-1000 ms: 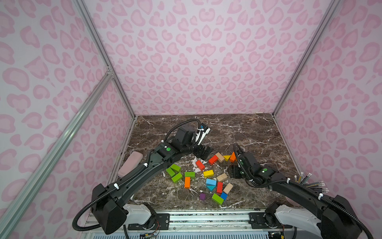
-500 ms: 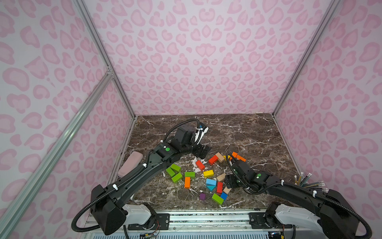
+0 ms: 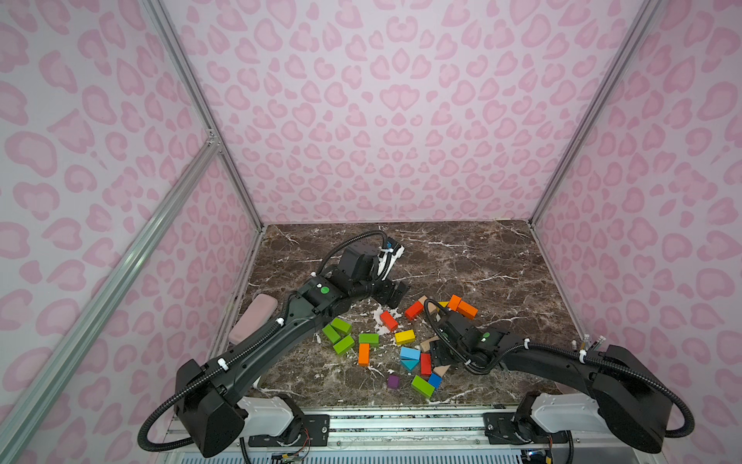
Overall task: Assemble a heart with building blocks
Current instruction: Assemble the building block at the center of the board.
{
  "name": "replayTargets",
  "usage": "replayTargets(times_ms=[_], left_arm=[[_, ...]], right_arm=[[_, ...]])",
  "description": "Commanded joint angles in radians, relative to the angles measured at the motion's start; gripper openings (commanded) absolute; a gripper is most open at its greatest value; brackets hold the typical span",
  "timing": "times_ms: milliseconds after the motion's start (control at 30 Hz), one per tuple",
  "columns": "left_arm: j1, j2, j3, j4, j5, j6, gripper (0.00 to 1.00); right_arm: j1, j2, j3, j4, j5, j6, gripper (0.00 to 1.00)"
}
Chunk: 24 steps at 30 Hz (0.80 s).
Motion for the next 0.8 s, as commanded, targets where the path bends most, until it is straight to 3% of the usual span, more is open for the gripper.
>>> replayTargets(times_ms=[0, 233, 533, 767], left_arm=[[0.001, 0.000, 0.000, 0.040, -0.002, 0.002, 0.98], [0.001, 0.004, -0.002, 0.040, 0.000, 0.002, 0.98], [0.001, 0.010, -0.002, 0.036, 0.004, 0.004, 0.99], [0.001, 0.013, -0.002, 0.035, 0.005, 0.005, 0.99]], right_arm=[[0.002, 0.027, 0.032, 0.034, 0.035, -0.007, 0.80], [-0.010, 0.084, 0.086, 0.039, 0.054, -0.051, 0.73], [-0.016, 0.088, 0.070, 0.069, -0.059, -0.163, 0.55], [-0.017, 0.122, 0.084, 0.066, -0.054, -0.208, 0.49]])
